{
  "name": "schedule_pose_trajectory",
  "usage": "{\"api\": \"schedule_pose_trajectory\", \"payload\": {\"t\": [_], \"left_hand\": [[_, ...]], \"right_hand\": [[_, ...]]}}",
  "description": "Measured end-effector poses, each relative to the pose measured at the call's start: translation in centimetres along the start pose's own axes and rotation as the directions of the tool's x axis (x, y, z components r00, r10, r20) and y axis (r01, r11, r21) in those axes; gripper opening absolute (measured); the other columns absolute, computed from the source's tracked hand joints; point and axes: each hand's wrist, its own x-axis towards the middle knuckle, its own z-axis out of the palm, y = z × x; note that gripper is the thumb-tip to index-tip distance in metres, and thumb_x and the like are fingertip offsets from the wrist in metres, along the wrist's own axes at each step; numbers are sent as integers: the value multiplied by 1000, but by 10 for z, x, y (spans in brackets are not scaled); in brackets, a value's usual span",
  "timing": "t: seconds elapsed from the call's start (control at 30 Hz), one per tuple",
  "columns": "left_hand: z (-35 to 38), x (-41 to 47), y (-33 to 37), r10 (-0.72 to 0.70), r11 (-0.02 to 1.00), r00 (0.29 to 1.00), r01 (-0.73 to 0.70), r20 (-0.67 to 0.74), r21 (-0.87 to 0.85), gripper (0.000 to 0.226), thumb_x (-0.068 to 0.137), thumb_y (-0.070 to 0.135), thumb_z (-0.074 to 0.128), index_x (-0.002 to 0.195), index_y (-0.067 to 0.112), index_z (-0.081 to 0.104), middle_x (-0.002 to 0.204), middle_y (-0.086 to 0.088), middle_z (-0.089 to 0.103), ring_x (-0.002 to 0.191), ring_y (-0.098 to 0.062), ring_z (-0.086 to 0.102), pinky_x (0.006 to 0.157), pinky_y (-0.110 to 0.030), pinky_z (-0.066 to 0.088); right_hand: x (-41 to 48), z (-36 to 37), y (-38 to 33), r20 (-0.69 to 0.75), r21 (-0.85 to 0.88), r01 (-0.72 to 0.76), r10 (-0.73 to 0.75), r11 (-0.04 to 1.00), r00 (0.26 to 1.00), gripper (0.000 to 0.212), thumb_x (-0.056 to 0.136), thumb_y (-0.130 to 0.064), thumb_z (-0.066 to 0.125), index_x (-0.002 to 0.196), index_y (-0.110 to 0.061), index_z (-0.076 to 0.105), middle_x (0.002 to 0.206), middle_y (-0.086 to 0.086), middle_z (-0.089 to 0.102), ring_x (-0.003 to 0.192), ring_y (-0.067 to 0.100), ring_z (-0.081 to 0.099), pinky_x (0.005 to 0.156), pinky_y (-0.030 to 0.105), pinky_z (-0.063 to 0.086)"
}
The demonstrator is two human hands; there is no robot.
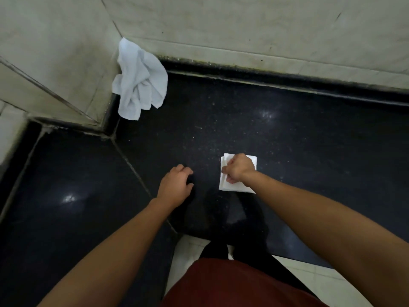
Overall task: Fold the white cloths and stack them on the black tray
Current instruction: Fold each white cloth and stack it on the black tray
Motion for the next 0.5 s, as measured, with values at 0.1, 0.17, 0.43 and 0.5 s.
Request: {"api": "schedule_pose_trajectory", "payload": {"t": [0.1, 0.17, 0.43, 0.5], "left_hand": [[0, -3, -9, -15, 1000, 1000, 15, 6, -12, 37, 90, 24, 63, 125, 16, 55, 118, -2, 52, 110, -21, 51, 86, -35, 48], [2, -1, -10, -17, 1000, 1000, 17, 7, -24, 36, 90, 25, 63, 124, 16, 55, 117, -2, 51, 110, -20, 51, 86, -35, 48], [9, 26, 44, 291, 956, 955, -287, -58, 67, 36, 93, 23, 52, 128, 12, 54, 142, -5, 39, 128, -22, 38, 101, -34, 38], [19, 32, 58, 360, 922, 933, -358, 15, 148, 41, 94, 25, 52, 133, 11, 49, 153, -9, 26, 141, -24, 24, 109, -36, 30]], "right_hand": [[5, 11, -3, -31, -79, 2, -4, 997, 1000, 39, 71, -32, 77, 94, -3, 66, 77, 9, 71, 72, 26, 70, 76, 37, 59], [3, 13, -6, -22, -125, 15, -18, 992, 1000, 45, 69, -43, 79, 91, -5, 66, 76, 9, 71, 73, 25, 70, 76, 35, 58], [-8, -33, 19, -207, -140, 194, -220, 971, 953, 8, 88, -20, 62, 80, -21, 64, 74, 2, 69, 70, 19, 68, 70, 36, 59], [-13, -36, 27, -151, -94, 171, -184, 981, 971, 10, 88, -15, 62, 79, -17, 65, 68, 3, 69, 61, 17, 67, 66, 37, 60]]}}
